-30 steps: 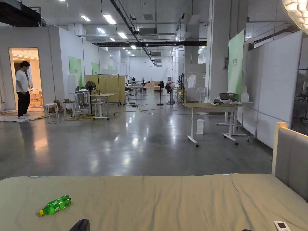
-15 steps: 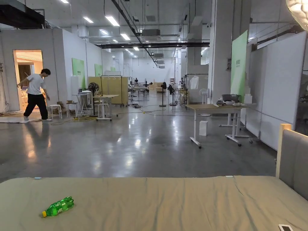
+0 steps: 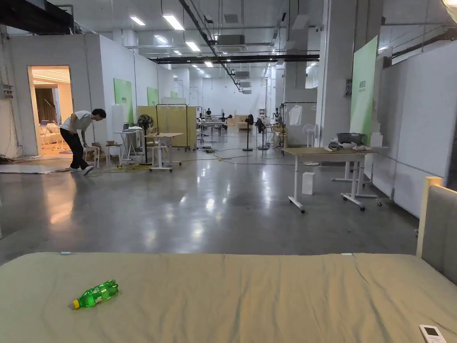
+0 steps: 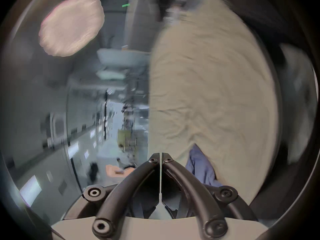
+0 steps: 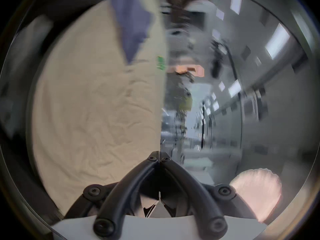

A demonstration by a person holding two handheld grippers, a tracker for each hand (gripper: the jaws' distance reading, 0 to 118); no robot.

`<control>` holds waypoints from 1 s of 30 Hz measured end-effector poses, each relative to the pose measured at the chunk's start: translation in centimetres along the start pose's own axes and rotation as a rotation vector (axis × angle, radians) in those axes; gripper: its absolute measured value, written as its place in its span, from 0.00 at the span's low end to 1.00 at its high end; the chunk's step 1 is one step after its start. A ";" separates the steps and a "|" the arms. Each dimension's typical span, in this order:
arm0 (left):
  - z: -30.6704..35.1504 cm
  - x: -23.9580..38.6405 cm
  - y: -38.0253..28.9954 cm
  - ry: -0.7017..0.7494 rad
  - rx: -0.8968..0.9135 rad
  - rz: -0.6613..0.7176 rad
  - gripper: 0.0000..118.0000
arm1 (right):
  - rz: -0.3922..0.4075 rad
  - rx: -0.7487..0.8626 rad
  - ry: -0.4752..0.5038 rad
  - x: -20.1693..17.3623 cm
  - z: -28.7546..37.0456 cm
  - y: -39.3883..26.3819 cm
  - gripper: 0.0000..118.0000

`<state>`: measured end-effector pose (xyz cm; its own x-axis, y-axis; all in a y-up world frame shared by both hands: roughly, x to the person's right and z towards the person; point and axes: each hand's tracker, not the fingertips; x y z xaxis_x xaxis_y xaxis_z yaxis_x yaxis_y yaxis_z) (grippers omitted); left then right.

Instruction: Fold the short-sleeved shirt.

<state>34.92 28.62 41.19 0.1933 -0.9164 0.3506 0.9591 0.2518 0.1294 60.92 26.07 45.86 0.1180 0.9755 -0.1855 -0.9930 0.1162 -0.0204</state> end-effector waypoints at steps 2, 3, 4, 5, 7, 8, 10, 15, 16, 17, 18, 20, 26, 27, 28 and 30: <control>1.1 -4.7 0.3 0.049 0.044 0.399 0.01 | -0.371 -0.067 -0.091 4.0 -0.2 -1.0 0.00; 1.9 -7.0 -0.1 0.038 0.128 0.658 0.01 | -0.594 -0.077 -0.125 7.9 0.7 0.0 0.00; 2.8 -8.4 -1.3 0.001 0.243 0.925 0.01 | -0.848 -0.084 -0.170 9.5 1.3 -0.9 0.00; 3.4 -8.9 -2.2 -0.024 0.338 1.143 0.01 | -1.067 -0.052 -0.211 10.5 2.0 -1.9 0.00; 4.2 -8.2 -2.9 0.007 0.416 1.345 0.01 | -1.471 -0.079 -0.254 7.5 3.0 -5.6 0.00; 4.4 -7.9 -2.7 0.041 0.398 1.311 0.01 | -1.348 0.084 -0.378 8.1 3.8 -4.7 0.00; 4.6 -6.8 -1.3 0.111 0.338 1.223 0.01 | -1.297 0.042 -0.351 8.3 4.0 -4.1 0.00; 4.5 -6.7 -0.3 0.054 0.360 1.224 0.01 | -1.374 0.044 -0.277 8.2 3.6 -4.4 0.00; 4.5 -6.6 0.1 0.070 0.343 1.196 0.01 | -1.369 0.042 -0.279 8.2 3.6 -4.4 0.00; 4.4 -6.5 0.3 0.080 0.335 1.179 0.01 | -1.373 0.039 -0.275 8.1 3.5 -4.4 0.00; 4.3 -6.7 0.1 0.078 0.331 1.175 0.01 | -1.376 0.038 -0.274 8.0 3.5 -4.5 0.00; 4.3 -6.8 0.2 0.065 0.339 1.191 0.01 | -1.386 0.040 -0.255 8.0 3.3 -4.3 0.00; 4.3 -7.3 0.3 0.063 0.358 1.203 0.01 | -1.395 0.035 -0.234 7.9 3.0 -4.3 0.00; 4.3 -7.3 0.3 0.059 0.359 1.204 0.01 | -1.400 0.037 -0.229 7.9 3.1 -4.3 0.00; 4.3 -7.3 0.2 0.054 0.360 1.206 0.01 | -1.403 0.039 -0.228 7.9 3.1 -4.3 0.00; 4.3 -7.1 -0.3 0.038 0.358 1.220 0.01 | -1.409 0.034 -0.225 7.7 3.1 -4.4 0.00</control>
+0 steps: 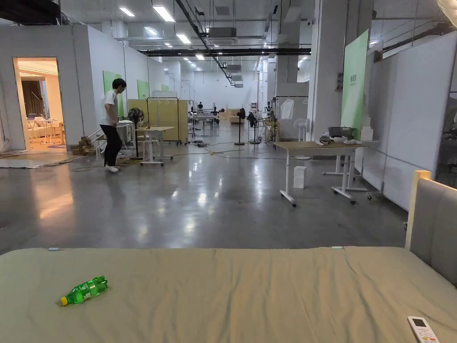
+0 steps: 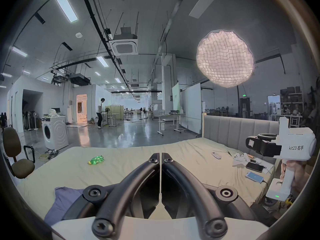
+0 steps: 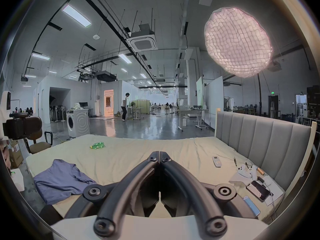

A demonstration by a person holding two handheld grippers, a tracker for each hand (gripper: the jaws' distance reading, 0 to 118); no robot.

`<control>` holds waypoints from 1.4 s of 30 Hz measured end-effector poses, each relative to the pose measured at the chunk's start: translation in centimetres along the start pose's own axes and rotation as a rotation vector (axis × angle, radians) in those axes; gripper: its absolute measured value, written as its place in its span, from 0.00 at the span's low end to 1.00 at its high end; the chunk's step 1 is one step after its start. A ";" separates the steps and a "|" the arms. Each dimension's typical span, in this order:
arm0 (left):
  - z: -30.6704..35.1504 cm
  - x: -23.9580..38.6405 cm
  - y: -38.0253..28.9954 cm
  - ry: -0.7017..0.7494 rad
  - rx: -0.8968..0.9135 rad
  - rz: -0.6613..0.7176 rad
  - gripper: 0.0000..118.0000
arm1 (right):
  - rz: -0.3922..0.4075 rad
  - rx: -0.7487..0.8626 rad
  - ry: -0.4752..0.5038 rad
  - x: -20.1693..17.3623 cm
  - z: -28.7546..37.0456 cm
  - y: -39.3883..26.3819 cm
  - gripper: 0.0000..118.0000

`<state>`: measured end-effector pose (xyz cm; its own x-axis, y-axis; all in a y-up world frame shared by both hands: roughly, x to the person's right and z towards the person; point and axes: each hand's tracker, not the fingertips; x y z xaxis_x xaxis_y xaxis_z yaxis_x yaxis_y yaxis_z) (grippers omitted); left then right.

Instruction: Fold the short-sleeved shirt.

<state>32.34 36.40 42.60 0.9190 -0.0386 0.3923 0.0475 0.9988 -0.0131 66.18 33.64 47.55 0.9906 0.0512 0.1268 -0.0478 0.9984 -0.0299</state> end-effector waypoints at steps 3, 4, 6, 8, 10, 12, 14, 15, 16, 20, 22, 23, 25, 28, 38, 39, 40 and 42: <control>0.0 -0.7 -0.5 -0.014 -0.028 0.027 0.01 | -0.013 -0.020 0.005 0.1 0.2 -0.5 0.00; 0.1 -1.0 -0.7 -0.007 -0.035 0.031 0.01 | -0.016 -0.028 0.008 0.1 0.3 -0.7 0.00; 0.1 -1.5 -0.9 0.008 -0.050 0.040 0.01 | -0.015 -0.036 0.010 0.0 0.3 -0.9 0.00; 0.2 -2.0 -0.9 0.016 -0.059 0.046 0.01 | -0.016 -0.048 0.011 0.0 0.2 -1.2 0.00; 0.4 -2.8 -1.0 0.024 -0.060 0.050 0.01 | -0.030 -0.060 0.019 0.0 0.2 -1.4 0.00; 0.5 -3.9 -1.2 0.033 -0.048 0.096 0.01 | -0.035 -0.066 0.025 0.0 0.1 -1.6 0.00; 0.5 -5.6 -1.3 0.029 -0.051 0.175 0.13 | -0.037 -0.073 0.032 -0.1 0.1 -1.7 0.00; 0.4 -6.5 -1.5 0.032 -0.054 0.171 0.25 | -0.035 -0.078 0.035 -0.1 0.0 -1.9 0.00; 0.3 -7.6 -1.8 0.037 -0.058 0.170 0.44 | -0.033 -0.085 0.039 -0.2 -0.1 -2.0 0.00; -1.2 -12.2 -3.3 0.025 -0.214 0.183 0.80 | -0.042 -0.118 0.054 -0.3 -0.3 -2.8 0.00; -2.4 -14.8 -4.9 0.128 -0.341 0.174 0.80 | -0.043 -0.133 0.061 -0.3 -0.4 -3.4 0.00; -3.2 -16.4 -6.2 0.177 -0.410 0.156 0.81 | -0.046 -0.140 0.064 -0.4 -0.5 -3.9 0.00; -4.6 -20.0 -9.6 0.236 -0.560 0.174 0.84 | -0.070 -0.201 0.083 -0.5 -0.9 -5.3 0.00; -7.0 -24.0 -14.2 0.278 -0.759 0.216 0.87 | -0.081 -0.274 0.082 -0.8 -1.6 -7.0 0.00; -14.5 -29.1 -23.9 0.353 -0.890 0.220 0.87 | -0.036 -0.470 0.096 -2.7 -3.3 -10.2 0.00; -15.2 -29.0 -24.5 0.394 -0.899 0.189 0.87 | -0.048 -0.485 0.113 -2.8 -3.6 -10.3 0.00; -16.1 -30.2 -26.3 0.347 -0.881 0.189 0.87 | -0.055 -0.499 0.137 -2.9 -3.8 -10.4 0.00; -17.1 -30.3 -27.7 0.294 -0.962 0.207 0.87 | -0.046 -0.509 0.148 -3.4 -4.2 -10.5 0.00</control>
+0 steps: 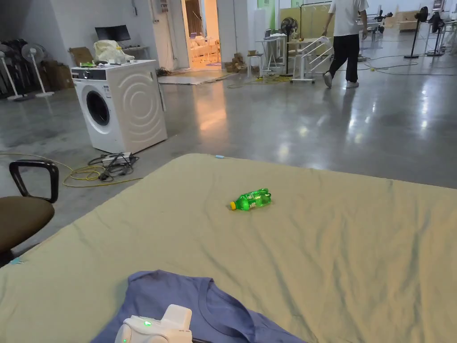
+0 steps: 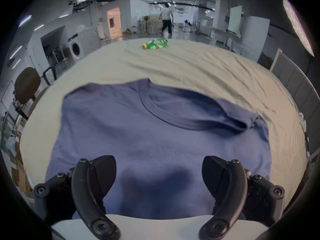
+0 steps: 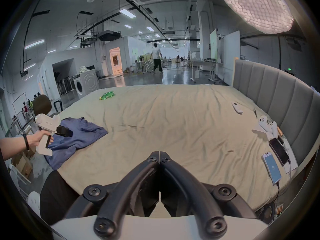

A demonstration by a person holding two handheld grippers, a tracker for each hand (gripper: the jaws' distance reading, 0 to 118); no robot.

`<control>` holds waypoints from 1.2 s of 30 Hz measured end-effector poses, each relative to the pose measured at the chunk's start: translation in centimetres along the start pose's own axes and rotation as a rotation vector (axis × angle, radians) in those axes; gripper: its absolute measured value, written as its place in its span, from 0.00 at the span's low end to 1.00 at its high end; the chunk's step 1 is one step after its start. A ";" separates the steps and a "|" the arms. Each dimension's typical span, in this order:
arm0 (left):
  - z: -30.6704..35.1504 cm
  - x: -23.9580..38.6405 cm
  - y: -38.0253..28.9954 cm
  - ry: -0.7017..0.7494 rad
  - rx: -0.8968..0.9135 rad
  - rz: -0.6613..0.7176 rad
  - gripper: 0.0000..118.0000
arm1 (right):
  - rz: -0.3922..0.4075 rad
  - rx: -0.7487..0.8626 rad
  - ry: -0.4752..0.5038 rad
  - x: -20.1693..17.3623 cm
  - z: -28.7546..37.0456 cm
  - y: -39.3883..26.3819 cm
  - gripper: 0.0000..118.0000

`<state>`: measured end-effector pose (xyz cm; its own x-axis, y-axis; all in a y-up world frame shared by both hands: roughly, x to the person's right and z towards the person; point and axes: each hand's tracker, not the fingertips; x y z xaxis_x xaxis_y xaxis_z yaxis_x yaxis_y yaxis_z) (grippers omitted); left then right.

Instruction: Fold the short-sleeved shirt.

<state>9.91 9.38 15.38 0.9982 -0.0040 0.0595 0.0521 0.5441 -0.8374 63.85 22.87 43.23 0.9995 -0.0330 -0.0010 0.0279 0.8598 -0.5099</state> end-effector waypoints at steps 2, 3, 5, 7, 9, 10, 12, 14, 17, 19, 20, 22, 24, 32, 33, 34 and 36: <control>-0.9 0.6 -0.4 0.023 -0.033 -0.040 0.88 | 0.015 -0.019 0.015 -0.4 -0.6 0.0 0.00; -0.6 0.9 -0.7 0.057 0.026 -0.054 0.88 | 0.022 -0.025 0.021 -0.7 -0.8 0.1 0.00; -0.3 1.1 -0.5 0.058 0.011 -0.004 0.82 | 0.033 -0.037 0.029 -1.1 -1.2 0.0 0.00; 0.3 1.3 -0.6 0.052 0.019 -0.007 0.60 | 0.036 -0.046 0.043 -1.3 -1.4 -0.3 0.00; 0.8 1.6 -0.2 0.031 0.038 -0.031 0.35 | 0.033 -0.058 0.060 -1.5 -1.7 -0.5 0.00; 0.7 1.7 0.0 0.031 0.037 -0.030 0.19 | 0.032 -0.062 0.063 -1.5 -1.8 -0.6 0.00; 0.7 1.6 0.5 0.053 0.027 -0.032 0.08 | 0.031 -0.071 0.072 -1.6 -1.7 -0.8 0.00; 1.0 1.6 0.9 0.048 0.017 -0.015 0.03 | 0.031 -0.073 0.073 -1.5 -1.4 -1.0 0.00; 2.4 1.2 1.8 0.019 0.046 0.114 0.02 | 0.016 -0.065 0.076 -0.7 -0.7 -1.4 0.00; 4.0 0.9 2.6 -0.028 0.153 0.201 0.02 | 0.003 -0.066 0.071 0.2 -0.3 -1.8 0.00; 4.9 1.2 3.2 -0.045 0.192 0.235 0.02 | -0.002 -0.067 0.066 0.5 -0.2 -1.9 0.00; 6.3 2.8 4.3 -0.054 0.267 0.184 0.02 | -0.023 -0.075 0.061 1.4 0.3 -2.1 0.00; 7.5 5.2 5.7 -0.149 0.289 0.161 0.02 | -0.046 -0.064 0.064 2.3 0.9 -2.5 0.00; 7.9 24.5 10.5 -0.540 0.326 0.001 0.02 | -0.172 -0.017 -0.029 4.7 4.7 -4.0 0.00; 8.1 27.7 10.6 -0.572 0.322 -0.047 0.02 | -0.170 -0.014 -0.043 5.0 5.3 -4.2 0.00; 8.5 31.8 10.2 -0.635 0.303 -0.105 0.02 | -0.166 -0.009 -0.069 5.5 6.0 -4.5 0.00; 9.1 38.3 8.5 -0.759 0.260 -0.185 0.02 | -0.176 -0.011 -0.116 6.3 7.2 -5.2 0.00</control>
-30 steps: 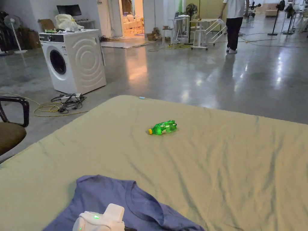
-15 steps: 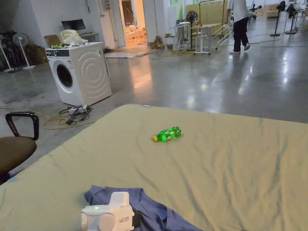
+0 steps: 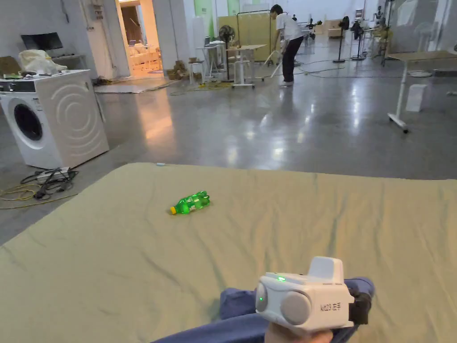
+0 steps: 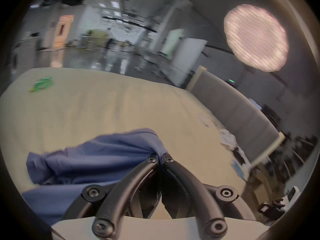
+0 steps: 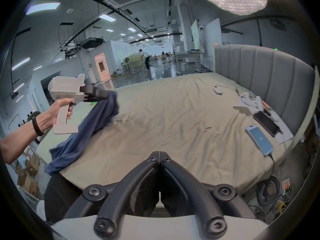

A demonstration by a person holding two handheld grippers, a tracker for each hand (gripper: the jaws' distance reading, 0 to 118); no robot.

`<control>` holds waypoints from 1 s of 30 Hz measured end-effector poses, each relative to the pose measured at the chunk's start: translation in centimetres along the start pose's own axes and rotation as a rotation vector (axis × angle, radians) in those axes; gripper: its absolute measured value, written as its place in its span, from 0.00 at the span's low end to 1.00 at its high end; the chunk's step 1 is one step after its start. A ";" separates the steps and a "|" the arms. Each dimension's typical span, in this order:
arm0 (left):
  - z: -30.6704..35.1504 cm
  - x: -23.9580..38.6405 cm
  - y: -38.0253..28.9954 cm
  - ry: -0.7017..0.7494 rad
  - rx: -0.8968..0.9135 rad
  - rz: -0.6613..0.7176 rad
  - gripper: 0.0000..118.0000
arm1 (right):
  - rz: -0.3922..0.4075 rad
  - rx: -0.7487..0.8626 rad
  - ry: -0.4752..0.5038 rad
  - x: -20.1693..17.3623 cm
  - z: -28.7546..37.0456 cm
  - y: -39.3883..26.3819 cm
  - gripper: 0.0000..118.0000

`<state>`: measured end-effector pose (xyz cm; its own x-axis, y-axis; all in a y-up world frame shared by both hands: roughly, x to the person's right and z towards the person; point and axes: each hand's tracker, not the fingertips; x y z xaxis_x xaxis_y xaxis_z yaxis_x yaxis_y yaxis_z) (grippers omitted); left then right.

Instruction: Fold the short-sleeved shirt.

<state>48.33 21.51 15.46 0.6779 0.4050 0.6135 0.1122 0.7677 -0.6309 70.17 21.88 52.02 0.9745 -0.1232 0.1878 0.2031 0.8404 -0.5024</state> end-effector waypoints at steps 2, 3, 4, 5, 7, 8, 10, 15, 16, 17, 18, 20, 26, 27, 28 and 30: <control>-2.6 5.8 -2.4 -0.073 -0.061 -0.059 0.02 | -0.039 0.009 -0.048 1.3 1.0 -0.6 0.00; -3.9 8.6 -4.3 -0.108 -0.109 -0.073 0.02 | -0.062 0.008 -0.054 1.8 1.4 -0.9 0.00; -5.3 11.2 -6.1 -0.157 -0.168 -0.097 0.02 | -0.081 0.001 -0.054 2.5 1.8 -1.2 0.00; -6.2 13.5 -8.2 -0.189 -0.185 -0.114 0.02 | -0.097 0.002 -0.065 3.0 2.1 -1.5 0.00; -7.4 16.8 -12.0 -0.247 -0.269 -0.156 0.02 | -0.099 0.005 -0.090 3.9 2.7 -2.1 0.00; -8.1 18.2 -13.8 -0.254 -0.304 -0.208 0.02 | -0.100 0.009 -0.108 4.3 3.0 -2.3 0.00; -9.0 19.9 -17.0 -0.244 -0.342 -0.273 0.02 | -0.116 0.015 -0.131 5.2 3.6 -2.7 0.00; -8.0 18.9 -18.0 -0.207 -0.354 -0.255 0.15 | -0.141 0.016 -0.158 6.4 3.9 -3.5 0.00; -7.2 18.1 -17.5 -0.212 -0.342 -0.206 0.42 | -0.137 0.016 -0.155 6.4 3.9 -3.4 0.00; -5.8 17.1 -16.7 -0.220 -0.326 -0.172 0.62 | -0.123 0.019 -0.150 6.2 3.7 -3.3 0.00; -4.9 15.9 -15.6 -0.236 -0.281 -0.150 0.67 | -0.105 0.026 -0.146 6.0 3.5 -3.1 0.00; -1.4 14.3 -13.6 -0.180 -0.211 -0.136 0.67 | -0.083 0.051 -0.122 5.6 2.9 -2.4 0.00; 15.3 10.1 -7.9 0.156 0.138 -0.325 0.67 | -0.014 0.198 -0.024 2.4 0.4 1.7 0.00; 18.2 10.1 -7.5 0.236 0.201 -0.370 0.67 | -0.001 0.233 -0.026 1.6 0.1 2.7 0.00; 20.7 10.1 -7.3 0.309 0.260 -0.400 0.67 | 0.003 0.258 -0.012 0.9 0.0 3.5 0.00; 24.8 10.6 -7.3 0.395 0.353 -0.429 0.66 | 0.025 0.297 0.026 -0.4 0.2 5.0 0.00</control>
<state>36.69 32.53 38.34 0.8484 -0.1316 0.5127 0.2320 0.9631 -0.1367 70.79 26.18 49.60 0.9816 -0.1109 0.1554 0.1460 0.9605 -0.2368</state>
